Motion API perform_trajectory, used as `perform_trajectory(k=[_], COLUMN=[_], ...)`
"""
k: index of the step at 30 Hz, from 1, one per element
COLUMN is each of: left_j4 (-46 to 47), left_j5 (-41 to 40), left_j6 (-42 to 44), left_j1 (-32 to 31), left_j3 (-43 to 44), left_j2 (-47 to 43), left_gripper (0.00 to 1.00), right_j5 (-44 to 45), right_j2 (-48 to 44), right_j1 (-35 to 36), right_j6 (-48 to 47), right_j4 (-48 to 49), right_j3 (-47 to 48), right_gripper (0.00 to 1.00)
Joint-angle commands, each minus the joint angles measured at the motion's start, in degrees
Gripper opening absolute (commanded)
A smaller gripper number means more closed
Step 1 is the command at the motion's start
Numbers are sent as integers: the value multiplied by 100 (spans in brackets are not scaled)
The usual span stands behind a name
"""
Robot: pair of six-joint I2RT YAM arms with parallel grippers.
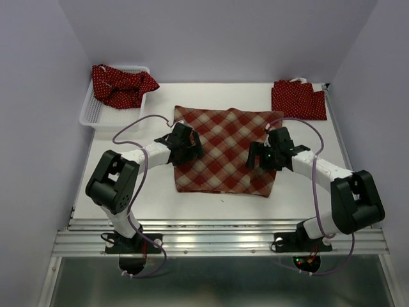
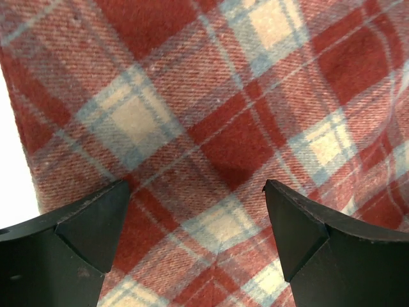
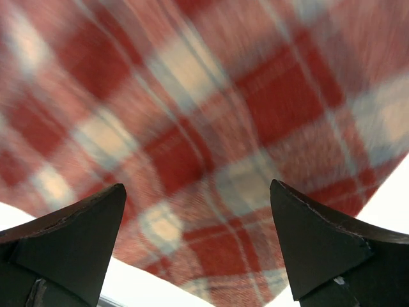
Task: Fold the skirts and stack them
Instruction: Flatten the skirt out
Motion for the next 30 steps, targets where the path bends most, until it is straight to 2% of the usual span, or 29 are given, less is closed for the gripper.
perform_trajectory(k=[1,5,8,13,16,19,24,27,30], left_j4=[97,-121,-438,-895,-1229,-1414,-1915,-2038,-2196], left_j5=[-52,-200,-508,-877,-1255,-1291,-1519,-1485,-1449], left_j6=[-111,-147,-287,-568,-639,-586,-709,-841,-1043], left_j1=[-30,-30,-30,-13,5,14,14,14,23], left_j3=[-309,-582,-670,-978,-847,-618,-319,-476,-845], left_j2=[-104,-60,-94,-656,-946,-1227,-1860,-2493,-3064], left_gripper=[99,99,99,99,99,99,99,99,99], right_j5=[-87,-237,-229,-123,-35,87,281,325,824], right_j2=[29,-129,-366,-1059,-1428,-1632,-2088,-2605,-3002], right_j1=[15,86,410,859,1087,1298,1299,1299,1299], right_j6=[225,383,576,1007,938,578,182,85,276], right_j4=[255,237,220,185,-69,-263,-685,-870,-1230], right_j3=[-573,-1093,-1471,-1823,-1631,-1358,-840,-620,-488], right_gripper=[100,100,100,100,100,100,100,100,100])
